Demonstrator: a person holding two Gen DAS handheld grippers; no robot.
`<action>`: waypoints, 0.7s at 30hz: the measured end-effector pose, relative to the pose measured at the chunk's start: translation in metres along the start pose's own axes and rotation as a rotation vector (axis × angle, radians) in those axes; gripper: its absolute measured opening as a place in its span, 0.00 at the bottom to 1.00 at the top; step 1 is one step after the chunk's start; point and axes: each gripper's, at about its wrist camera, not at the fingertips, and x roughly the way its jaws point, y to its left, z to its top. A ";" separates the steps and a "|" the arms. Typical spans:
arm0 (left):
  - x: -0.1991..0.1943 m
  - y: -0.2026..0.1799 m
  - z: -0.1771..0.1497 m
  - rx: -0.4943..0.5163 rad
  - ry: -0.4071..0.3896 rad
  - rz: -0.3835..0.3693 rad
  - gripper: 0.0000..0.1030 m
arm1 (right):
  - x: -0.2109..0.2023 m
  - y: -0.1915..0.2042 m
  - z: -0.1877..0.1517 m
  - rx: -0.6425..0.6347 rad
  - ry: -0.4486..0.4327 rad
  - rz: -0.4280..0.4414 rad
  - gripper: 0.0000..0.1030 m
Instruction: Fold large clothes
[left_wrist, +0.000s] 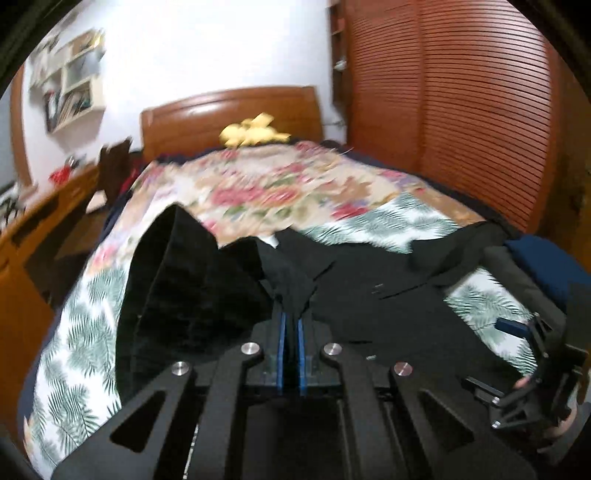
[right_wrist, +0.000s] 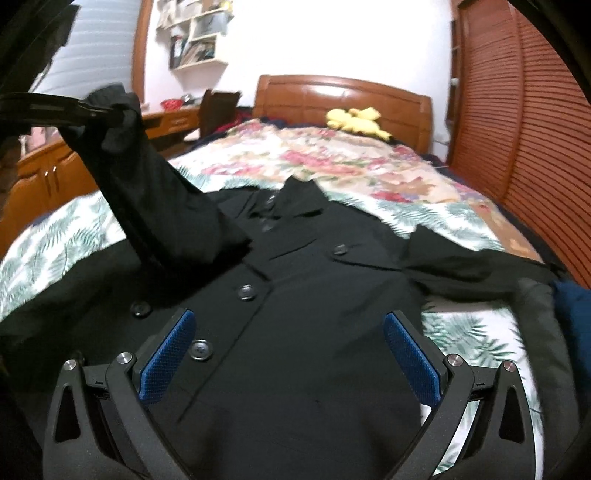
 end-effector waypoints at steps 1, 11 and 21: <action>-0.006 -0.010 0.004 0.018 -0.006 -0.010 0.02 | -0.005 -0.005 -0.001 0.007 -0.005 -0.006 1.00; -0.036 -0.075 -0.007 0.102 0.080 -0.146 0.11 | -0.056 -0.044 -0.022 0.031 -0.039 -0.074 1.00; -0.073 -0.109 -0.048 0.124 -0.001 -0.226 0.34 | -0.062 -0.064 -0.021 0.073 -0.042 -0.070 1.00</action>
